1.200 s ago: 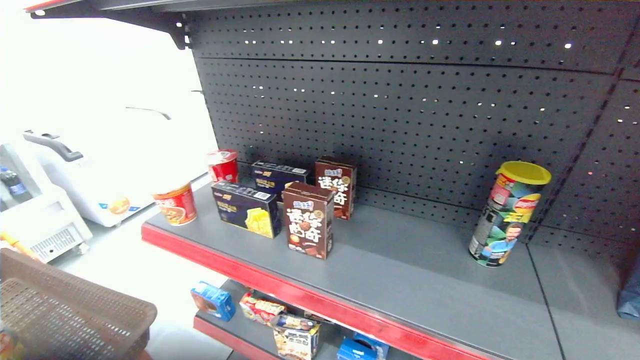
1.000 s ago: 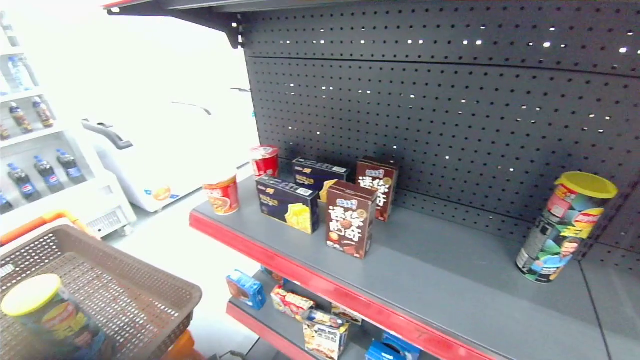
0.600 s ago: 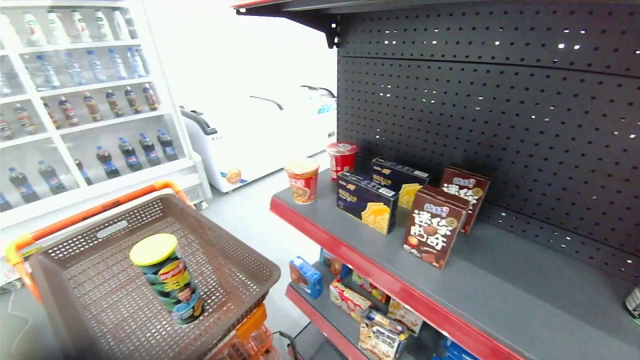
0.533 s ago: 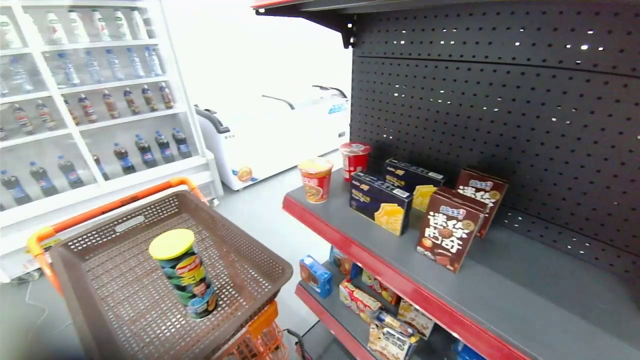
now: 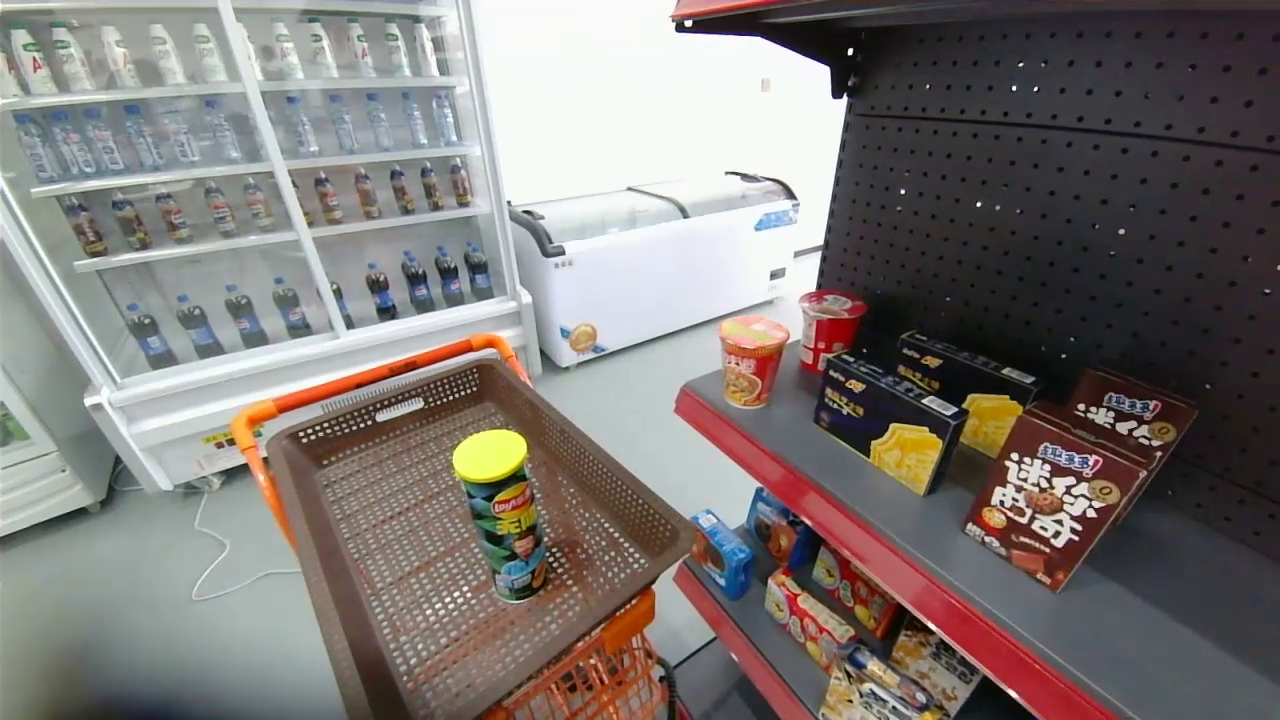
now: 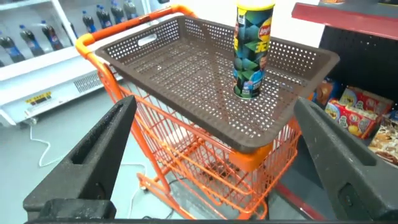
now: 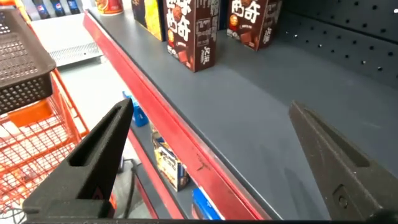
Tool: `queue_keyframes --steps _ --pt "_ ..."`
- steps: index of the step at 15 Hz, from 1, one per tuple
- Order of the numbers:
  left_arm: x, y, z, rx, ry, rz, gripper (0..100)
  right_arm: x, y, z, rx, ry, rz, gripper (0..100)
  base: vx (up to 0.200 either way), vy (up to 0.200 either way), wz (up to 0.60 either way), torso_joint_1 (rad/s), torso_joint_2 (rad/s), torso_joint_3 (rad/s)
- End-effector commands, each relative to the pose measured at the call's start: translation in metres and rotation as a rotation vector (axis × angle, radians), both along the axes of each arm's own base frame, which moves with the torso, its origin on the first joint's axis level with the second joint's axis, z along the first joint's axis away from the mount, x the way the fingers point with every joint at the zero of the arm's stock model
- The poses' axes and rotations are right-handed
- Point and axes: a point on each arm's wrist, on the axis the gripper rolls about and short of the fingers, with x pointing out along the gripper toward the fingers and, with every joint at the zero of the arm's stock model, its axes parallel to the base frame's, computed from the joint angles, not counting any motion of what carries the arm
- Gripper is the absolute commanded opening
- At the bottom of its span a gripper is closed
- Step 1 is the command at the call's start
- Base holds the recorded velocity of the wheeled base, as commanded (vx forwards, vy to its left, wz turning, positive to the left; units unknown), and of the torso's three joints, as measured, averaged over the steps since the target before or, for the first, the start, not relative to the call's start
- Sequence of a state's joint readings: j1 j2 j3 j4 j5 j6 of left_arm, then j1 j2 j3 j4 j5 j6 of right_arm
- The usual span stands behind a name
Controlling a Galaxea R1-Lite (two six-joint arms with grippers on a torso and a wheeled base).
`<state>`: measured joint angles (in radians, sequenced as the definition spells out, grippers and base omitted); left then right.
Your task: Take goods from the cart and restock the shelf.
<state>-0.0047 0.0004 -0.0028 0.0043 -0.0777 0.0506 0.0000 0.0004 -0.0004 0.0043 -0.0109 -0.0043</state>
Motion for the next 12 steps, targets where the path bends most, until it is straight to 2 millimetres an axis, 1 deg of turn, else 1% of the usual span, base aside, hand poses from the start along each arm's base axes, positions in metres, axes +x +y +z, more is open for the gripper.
queue_keyframes --steps 1,2,3,4,5,6,7,9,10,12 --pt "0.0 0.0 0.0 0.0 0.003 -0.002 100 0.0 0.0 0.0 0.0 0.0 0.0 100 0.0 0.0 0.0 0.0 0.0 0.0" --pt "0.0 0.0 0.002 0.0 0.009 0.015 100 0.0 0.0 0.0 0.0 -0.001 0.0 100 0.0 0.0 0.0 0.0 0.0 0.0" --pt "0.0 0.001 0.034 0.023 0.005 0.087 100 0.0 0.0 0.0 0.0 -0.001 0.0 100 0.0 0.0 0.0 0.0 0.0 0.0" --pt "0.012 0.001 0.066 0.05 0.086 0.129 100 0.0 0.0 0.0 0.0 -0.001 -0.001 100 0.0 0.0 0.0 0.0 0.0 0.0" --pt "0.035 0.002 0.1 0.065 0.178 0.119 100 0.0 0.0 0.0 0.0 -0.001 0.0 100 0.0 0.0 0.0 0.0 0.0 0.0" --pt "0.048 0.003 0.115 0.063 0.203 0.12 100 0.0 0.0 0.0 0.0 -0.001 0.0 100 0.0 0.0 0.0 0.0 0.0 0.0" --pt "0.059 0.003 0.121 0.056 0.234 0.105 100 0.0 0.0 0.0 0.0 -0.001 -0.001 100 0.0 0.0 0.0 0.0 0.0 0.0" --pt "0.1 0.001 0.14 -0.03 0.269 -0.003 100 0.0 0.0 0.0 0.0 -0.001 -0.001 100 0.0 0.0 0.0 0.0 0.0 0.0" --pt "0.109 0.0 0.141 -0.028 0.289 -0.015 100 0.0 0.0 0.0 0.0 0.0 0.0 100 0.0 0.0 0.0 0.0 0.0 0.0" --pt "0.141 -0.001 0.132 -0.017 0.401 -0.027 100 0.0 0.0 0.0 0.0 -0.001 0.0 100 0.0 0.0 0.0 0.0 0.0 0.0"
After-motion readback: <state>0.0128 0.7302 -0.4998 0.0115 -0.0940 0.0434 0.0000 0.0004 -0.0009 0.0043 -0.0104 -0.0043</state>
